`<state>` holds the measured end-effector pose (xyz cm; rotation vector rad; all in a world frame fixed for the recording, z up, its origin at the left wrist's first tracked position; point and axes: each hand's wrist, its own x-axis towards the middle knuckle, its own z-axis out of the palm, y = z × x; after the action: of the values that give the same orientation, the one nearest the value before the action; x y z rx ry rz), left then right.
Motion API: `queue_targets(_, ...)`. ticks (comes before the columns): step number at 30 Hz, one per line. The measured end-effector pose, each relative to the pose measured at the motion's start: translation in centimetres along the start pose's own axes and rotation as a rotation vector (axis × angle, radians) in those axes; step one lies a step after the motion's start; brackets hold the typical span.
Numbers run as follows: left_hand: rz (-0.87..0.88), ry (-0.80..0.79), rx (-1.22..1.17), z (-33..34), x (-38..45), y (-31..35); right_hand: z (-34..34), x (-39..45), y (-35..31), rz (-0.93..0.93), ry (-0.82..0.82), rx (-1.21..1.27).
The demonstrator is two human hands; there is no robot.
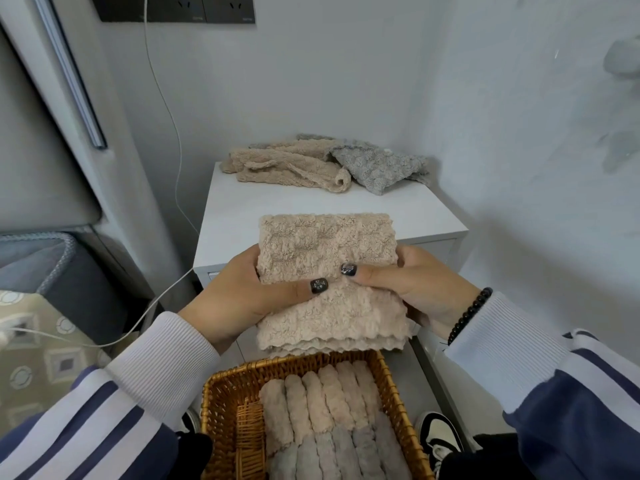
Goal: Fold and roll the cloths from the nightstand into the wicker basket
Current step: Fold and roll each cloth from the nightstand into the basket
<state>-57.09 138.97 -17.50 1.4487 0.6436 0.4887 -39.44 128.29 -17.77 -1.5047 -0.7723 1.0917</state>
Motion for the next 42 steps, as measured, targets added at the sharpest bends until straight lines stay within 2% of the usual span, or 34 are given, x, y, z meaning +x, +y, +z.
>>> queue_targets(3,0.006,0.046,0.026,0.0,0.0,-0.3,0.1,0.0,0.2,-0.016,-0.015,-0.088)
queue_targets(8,-0.032,0.032,-0.15,-0.1,0.0,-0.2,-0.2,-0.1,-0.5,0.04,-0.055,0.215)
queue_targets(11,-0.059,-0.003,-0.287,-0.5,0.0,0.0,-0.4,-0.1,-0.9,0.078,-0.097,0.296)
queue_targets(17,-0.043,-0.115,-0.428,-1.7,0.3,-0.4,-0.9,-0.2,-1.0,0.001,-0.236,0.485)
queue_targets(23,-0.012,-0.242,-0.567,-2.3,-0.1,-0.4,-1.8,0.2,-0.4,-0.072,-0.285,0.472)
queue_targets(28,0.011,-0.238,-0.596,-2.5,0.3,-0.4,-1.5,-0.4,-1.3,-0.085,-0.245,0.406)
queue_targets(32,-0.052,-0.216,-0.626,-2.8,0.5,-0.1,-1.5,-0.3,-1.2,-0.02,-0.26,0.479)
queue_targets(35,-0.076,-0.147,-0.38,-2.7,0.8,-0.4,-0.8,0.0,-1.1,-0.009,-0.202,0.342)
queue_targets(37,-0.084,-0.126,-0.175,-2.8,1.1,-1.2,-0.5,0.4,-0.4,-0.068,-0.134,0.059)
queue_targets(39,-0.089,-0.136,-0.085,-3.3,1.5,-2.0,-0.3,0.8,0.5,-0.11,-0.114,-0.194)
queue_targets(42,-0.108,-0.174,-0.011,-4.7,1.8,-2.7,-0.1,1.3,1.3,-0.097,-0.142,-0.353)
